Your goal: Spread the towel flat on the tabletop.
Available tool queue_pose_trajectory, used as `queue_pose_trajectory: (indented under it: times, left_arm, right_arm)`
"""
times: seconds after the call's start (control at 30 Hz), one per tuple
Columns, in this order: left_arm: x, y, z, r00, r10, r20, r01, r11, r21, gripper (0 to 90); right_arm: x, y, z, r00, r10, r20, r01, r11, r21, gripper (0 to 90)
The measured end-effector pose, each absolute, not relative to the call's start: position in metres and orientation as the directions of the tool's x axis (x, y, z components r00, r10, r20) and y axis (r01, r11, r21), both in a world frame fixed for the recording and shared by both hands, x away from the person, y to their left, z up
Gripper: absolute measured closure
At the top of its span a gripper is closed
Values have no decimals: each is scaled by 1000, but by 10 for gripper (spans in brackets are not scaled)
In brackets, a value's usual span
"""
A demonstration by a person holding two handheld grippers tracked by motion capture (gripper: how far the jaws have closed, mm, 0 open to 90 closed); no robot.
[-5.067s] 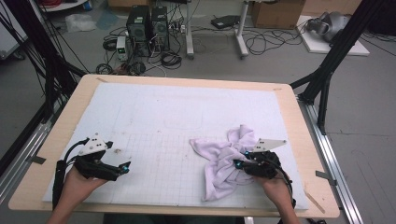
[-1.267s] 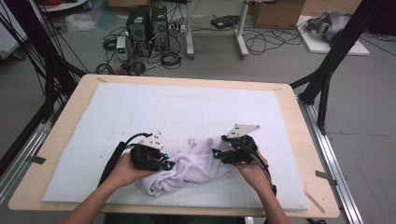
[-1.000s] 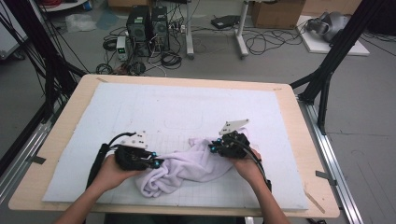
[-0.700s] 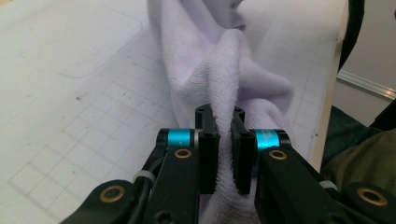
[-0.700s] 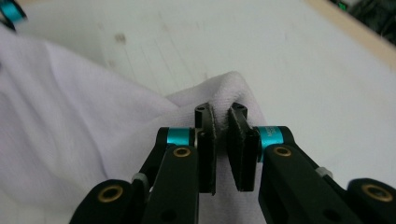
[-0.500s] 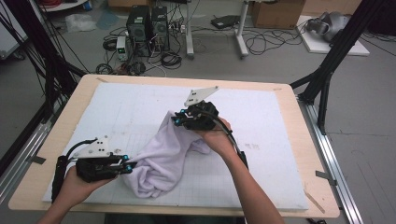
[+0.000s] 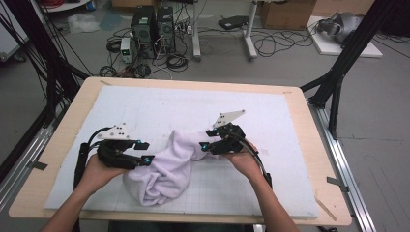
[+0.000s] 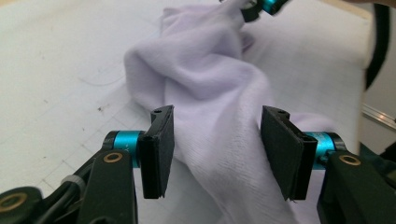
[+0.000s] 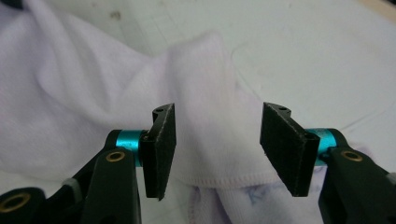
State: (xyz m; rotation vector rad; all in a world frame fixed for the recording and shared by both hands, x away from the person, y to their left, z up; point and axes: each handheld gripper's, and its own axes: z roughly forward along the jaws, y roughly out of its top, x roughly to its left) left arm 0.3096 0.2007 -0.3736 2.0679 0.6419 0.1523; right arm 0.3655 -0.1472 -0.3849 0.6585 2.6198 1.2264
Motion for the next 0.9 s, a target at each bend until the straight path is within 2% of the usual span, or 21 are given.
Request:
queue_pose_trajectory:
  times: [0.1,0.13,0.17,0.2,0.27,0.4,0.47,0.53,0.73,0.9]
  left_arm:
    - [319,194,-386,847,500,-182,425,-429,797,461]
    - [321,191,-393,851,484,-206,437,-431,790,502]
    - [321,191,-393,851,484,-206,437,-431,790,538]
    - [320,189,-396,854,474,-216,440,-433,787,564]
    - [316,185,-397,864,455,-215,430,-444,786,574]
    - [311,185,-391,873,446,-198,410,-447,795,566]
    - [308,187,-383,877,440,-190,393,-431,812,546]
    - [308,188,-381,880,437,-186,385,-427,818,535]
    - [306,183,-374,889,419,-183,370,-424,827,524]
    - [316,175,-375,888,421,-184,376,-436,818,500]
  right_arm:
    - [367,-142,-395,-887,461,24,324,585,744,467]
    - [367,-138,-404,-890,456,13,324,613,721,598]
    - [367,-138,-404,-890,456,13,324,613,721,598]
    - [366,-138,-411,-904,427,25,318,632,707,767]
    - [361,-142,-410,-909,415,25,309,634,709,827]
    - [345,-154,-401,-914,404,16,286,618,732,836]
    - [322,-173,-389,-914,405,-14,255,601,757,834]
    - [305,-188,-385,-910,415,4,264,571,777,828]
    - [265,-228,-402,-901,432,37,301,561,771,811]
    - [251,-243,-414,-896,438,64,335,575,747,776]
